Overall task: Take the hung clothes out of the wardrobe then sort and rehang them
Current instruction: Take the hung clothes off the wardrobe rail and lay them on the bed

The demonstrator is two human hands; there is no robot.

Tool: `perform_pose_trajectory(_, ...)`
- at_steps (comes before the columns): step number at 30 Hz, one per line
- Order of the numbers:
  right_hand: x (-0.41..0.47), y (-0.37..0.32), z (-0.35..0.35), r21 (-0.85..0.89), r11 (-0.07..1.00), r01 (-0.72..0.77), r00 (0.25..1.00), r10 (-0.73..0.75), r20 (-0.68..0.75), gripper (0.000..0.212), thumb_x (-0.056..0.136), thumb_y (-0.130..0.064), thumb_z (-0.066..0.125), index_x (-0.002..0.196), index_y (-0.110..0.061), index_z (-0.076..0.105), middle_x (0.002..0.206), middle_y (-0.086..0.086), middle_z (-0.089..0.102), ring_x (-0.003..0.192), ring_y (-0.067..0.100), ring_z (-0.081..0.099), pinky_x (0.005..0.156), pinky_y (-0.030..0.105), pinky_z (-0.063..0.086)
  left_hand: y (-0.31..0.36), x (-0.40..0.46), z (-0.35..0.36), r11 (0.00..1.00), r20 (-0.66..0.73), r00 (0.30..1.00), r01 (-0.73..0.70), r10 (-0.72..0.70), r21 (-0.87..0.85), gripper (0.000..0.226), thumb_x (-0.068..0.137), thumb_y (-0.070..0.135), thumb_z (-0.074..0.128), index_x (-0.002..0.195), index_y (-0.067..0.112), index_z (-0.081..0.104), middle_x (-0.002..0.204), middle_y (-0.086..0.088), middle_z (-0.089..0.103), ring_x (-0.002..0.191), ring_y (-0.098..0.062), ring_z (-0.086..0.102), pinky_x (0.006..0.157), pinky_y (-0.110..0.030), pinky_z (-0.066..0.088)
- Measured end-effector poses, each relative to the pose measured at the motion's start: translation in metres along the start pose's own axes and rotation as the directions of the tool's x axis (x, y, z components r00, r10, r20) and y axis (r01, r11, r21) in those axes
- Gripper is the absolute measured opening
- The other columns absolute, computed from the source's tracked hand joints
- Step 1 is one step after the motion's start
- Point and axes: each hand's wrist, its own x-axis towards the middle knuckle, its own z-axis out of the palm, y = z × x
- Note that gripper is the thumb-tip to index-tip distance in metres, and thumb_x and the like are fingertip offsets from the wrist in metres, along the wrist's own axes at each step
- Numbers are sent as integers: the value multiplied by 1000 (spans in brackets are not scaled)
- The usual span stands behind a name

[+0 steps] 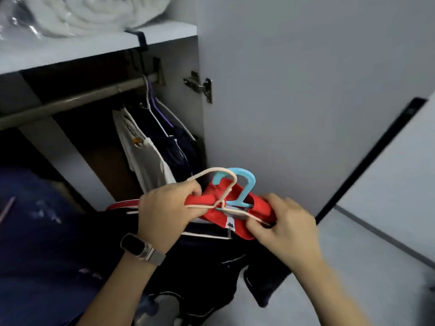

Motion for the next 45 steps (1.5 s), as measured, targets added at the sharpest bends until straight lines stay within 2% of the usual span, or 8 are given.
perform_pose_trajectory(11,-153,147,-105,-174,939,-297,954,285,-90,44,71,-71,44,87,-32,57,58,-5,61,57,16,61,48,29,41,184,-36,87,917,281,878,-334,386,-217,34,69,66,60,80,35,52,61,15,58,62,-7,57,57,-28,44)
perform_pose_trajectory(22,-300,170,-184,-282,614,-737,673,630,-389,47,71,-73,47,80,-28,57,59,-6,62,58,15,63,46,28,37,330,-85,152,521,293,442,-592,848,-615,42,63,59,73,90,39,48,65,16,62,60,-14,60,53,-27,43)
perform_pose_trajectory(27,-373,170,-202,196,360,-912,334,930,-154,78,53,-80,59,116,-39,40,108,-13,62,96,11,62,86,37,50,385,-126,172,383,266,288,-515,920,-767,42,61,69,52,93,42,51,80,18,65,69,-7,57,53,-26,46)
perform_pose_trajectory(31,-441,167,-222,520,318,-793,295,947,-130,53,73,-43,77,114,-29,46,96,-11,65,80,0,63,76,22,49,442,-170,172,267,225,142,-503,964,-822,40,62,68,47,90,42,59,84,21,65,76,-2,56,60,-27,49)
perform_pose_trajectory(34,-493,183,-240,510,319,-799,231,946,-229,22,84,-19,70,103,-21,58,79,-13,67,69,-3,59,68,20,46,494,-206,179,156,153,43,-447,987,-881,33,67,58,52,92,41,65,90,25,66,84,1,59,73,-29,51)
perform_pose_trajectory(38,-564,209,-270,380,255,-889,103,920,-377,11,84,-37,60,88,-27,63,70,-16,60,69,1,55,73,41,50,566,-252,186,51,52,10,-428,999,-903,20,71,49,58,85,39,68,104,23,61,96,-7,56,88,-30,44)
perform_pose_trajectory(42,-623,230,-312,353,184,-917,-12,874,-486,8,84,-41,60,90,-40,65,73,-18,62,71,3,57,71,36,48,624,-289,185,88,101,-23,-331,995,-939,10,71,36,60,78,43,64,93,25,64,90,1,61,81,-29,48)
perform_pose_trajectory(45,-660,250,-354,379,202,-903,-27,853,-521,15,80,-44,57,88,-37,68,69,-18,62,66,3,56,66,34,46,665,-312,189,133,152,-56,-261,987,-956,29,74,9,70,73,38,66,85,25,68,80,0,64,76,-22,51)
